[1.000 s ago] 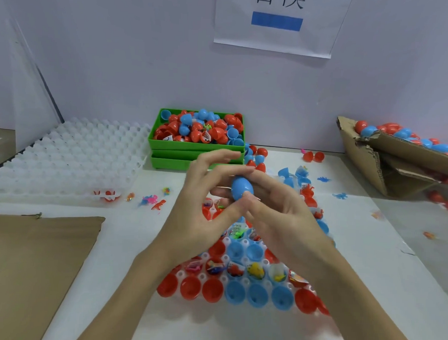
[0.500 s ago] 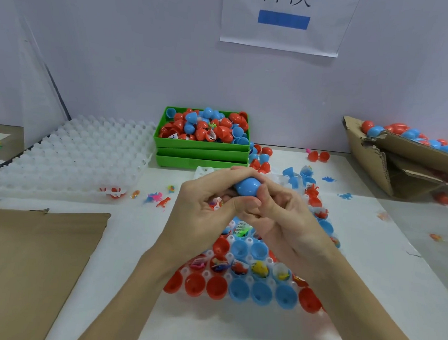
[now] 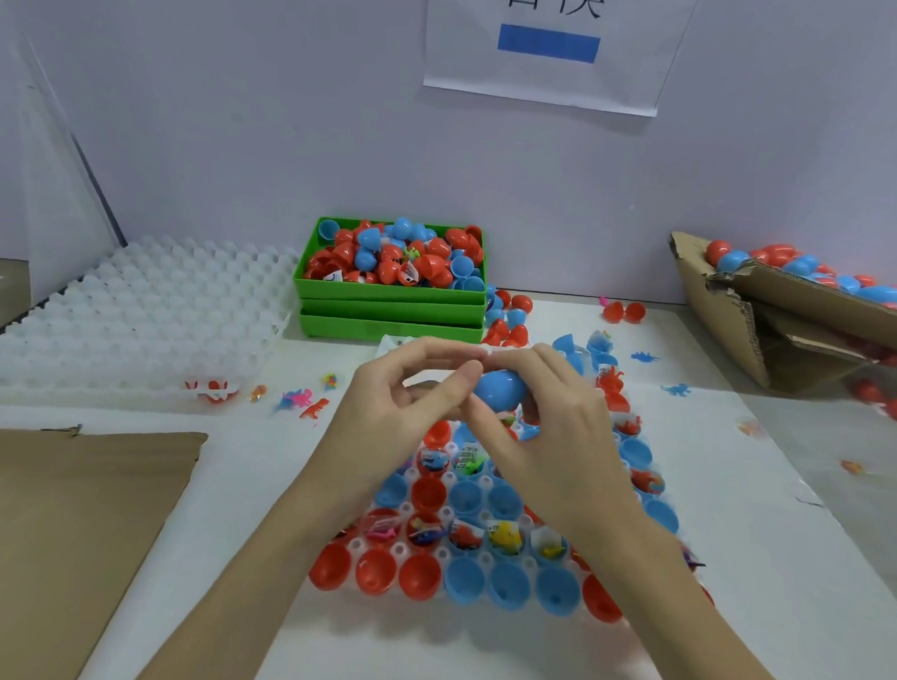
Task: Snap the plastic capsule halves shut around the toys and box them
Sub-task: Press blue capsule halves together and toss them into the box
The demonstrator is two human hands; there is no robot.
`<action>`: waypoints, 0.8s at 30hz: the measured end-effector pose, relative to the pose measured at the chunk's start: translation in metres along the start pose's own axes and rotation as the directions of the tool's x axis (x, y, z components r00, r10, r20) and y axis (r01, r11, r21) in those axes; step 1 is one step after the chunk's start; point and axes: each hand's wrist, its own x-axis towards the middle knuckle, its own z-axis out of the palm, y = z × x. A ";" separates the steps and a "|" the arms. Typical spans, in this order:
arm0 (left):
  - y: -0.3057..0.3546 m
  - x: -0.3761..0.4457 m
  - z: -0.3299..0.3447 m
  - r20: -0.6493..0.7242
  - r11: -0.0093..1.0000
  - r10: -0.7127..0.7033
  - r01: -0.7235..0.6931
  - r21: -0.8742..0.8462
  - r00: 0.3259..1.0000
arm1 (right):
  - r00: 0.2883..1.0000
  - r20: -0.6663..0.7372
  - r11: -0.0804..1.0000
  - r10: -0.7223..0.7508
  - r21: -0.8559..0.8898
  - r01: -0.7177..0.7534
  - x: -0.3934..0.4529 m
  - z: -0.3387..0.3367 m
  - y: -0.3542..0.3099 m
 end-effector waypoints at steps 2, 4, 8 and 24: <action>-0.001 0.001 -0.002 0.004 0.992 -0.077 0.077 -0.101 0.997 | 1.000 0.009 1.000 -0.015 0.021 0.015 0.000 -0.001 0.000; 0.000 0.001 -0.003 0.004 0.968 -0.145 0.143 -0.207 0.989 | 1.000 0.010 0.999 -0.014 0.030 0.014 0.001 -0.001 0.001; -0.002 0.003 -0.002 -0.081 0.946 -0.193 0.164 -0.279 0.978 | 0.999 -0.003 0.998 -0.050 -0.041 0.050 0.001 0.001 -0.002; -0.011 0.002 0.003 -0.180 0.990 -0.012 0.036 0.135 0.984 | 0.957 0.289 0.997 -0.006 0.073 -0.016 0.003 -0.005 0.009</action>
